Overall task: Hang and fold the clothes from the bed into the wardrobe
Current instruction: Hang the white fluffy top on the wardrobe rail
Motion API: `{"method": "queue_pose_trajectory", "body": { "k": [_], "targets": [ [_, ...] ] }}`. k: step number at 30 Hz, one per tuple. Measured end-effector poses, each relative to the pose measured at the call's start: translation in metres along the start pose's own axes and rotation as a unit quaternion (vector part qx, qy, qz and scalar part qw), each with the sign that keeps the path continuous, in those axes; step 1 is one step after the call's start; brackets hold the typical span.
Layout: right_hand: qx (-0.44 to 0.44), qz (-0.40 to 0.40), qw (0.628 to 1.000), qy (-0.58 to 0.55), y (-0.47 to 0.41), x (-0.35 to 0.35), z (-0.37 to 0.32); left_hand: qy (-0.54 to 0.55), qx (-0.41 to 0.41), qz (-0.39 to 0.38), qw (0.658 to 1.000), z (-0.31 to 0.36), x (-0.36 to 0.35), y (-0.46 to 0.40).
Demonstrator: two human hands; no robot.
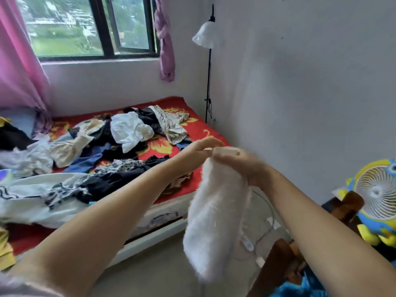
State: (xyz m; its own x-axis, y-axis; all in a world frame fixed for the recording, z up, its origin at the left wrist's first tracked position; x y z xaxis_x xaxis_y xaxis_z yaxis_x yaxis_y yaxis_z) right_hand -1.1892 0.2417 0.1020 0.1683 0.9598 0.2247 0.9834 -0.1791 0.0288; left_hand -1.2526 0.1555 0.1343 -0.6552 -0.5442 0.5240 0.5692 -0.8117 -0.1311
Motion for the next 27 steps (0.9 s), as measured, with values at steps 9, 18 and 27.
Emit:
{"method": "queue_pose_trajectory", "body": {
  "k": [9,18,27],
  "targets": [
    [0.047,-0.132,0.979,0.145,0.01,-0.039,-0.035,-0.07,0.162,0.065,0.982,-0.046,0.021,0.069],
    [0.162,-0.142,0.939,0.268,0.059,-0.101,-0.061,0.005,0.226,0.112,0.968,-0.039,0.018,0.174],
    [0.135,-0.306,0.886,0.32,0.113,-0.199,-0.083,0.034,0.178,0.325,0.928,0.01,0.07,0.291]
  ]
}}
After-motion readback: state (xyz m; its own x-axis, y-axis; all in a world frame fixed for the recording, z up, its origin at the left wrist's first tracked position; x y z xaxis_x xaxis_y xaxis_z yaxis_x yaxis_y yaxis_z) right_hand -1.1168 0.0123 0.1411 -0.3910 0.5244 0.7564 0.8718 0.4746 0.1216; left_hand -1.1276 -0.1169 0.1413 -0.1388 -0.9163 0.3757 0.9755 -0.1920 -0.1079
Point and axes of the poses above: each hand's wrist, its own y-axis away from the middle knuckle, its own x-axis out of the back of the hand, z = x × y, the point moved 9 cm from there along -y, towards the middle knuckle, and after that the axes turned 3 degrees about x, right-handed, at the moved point
